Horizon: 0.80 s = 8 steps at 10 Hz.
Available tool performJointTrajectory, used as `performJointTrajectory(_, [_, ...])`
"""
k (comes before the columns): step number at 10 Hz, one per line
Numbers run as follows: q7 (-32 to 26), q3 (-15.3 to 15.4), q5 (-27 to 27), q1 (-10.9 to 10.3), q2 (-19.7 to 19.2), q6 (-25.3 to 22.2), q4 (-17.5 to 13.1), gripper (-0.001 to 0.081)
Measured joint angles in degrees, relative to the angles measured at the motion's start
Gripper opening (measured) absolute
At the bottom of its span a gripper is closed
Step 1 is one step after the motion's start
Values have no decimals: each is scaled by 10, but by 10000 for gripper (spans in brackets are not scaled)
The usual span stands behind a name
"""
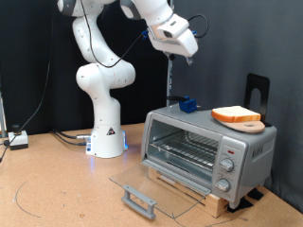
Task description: Make a piece of toast with the oven
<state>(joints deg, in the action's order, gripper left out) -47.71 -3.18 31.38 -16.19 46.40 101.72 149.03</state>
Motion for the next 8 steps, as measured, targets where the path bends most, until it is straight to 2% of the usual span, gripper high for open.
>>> performJointTrajectory(4, [0, 27, -19, 5, 25, 45, 55, 807])
performJointTrajectory(6, [9, 30, -18, 5, 24, 51, 56, 807])
performJointTrajectory(8, [48, 55, -19, 8, 15, 84, 68, 807])
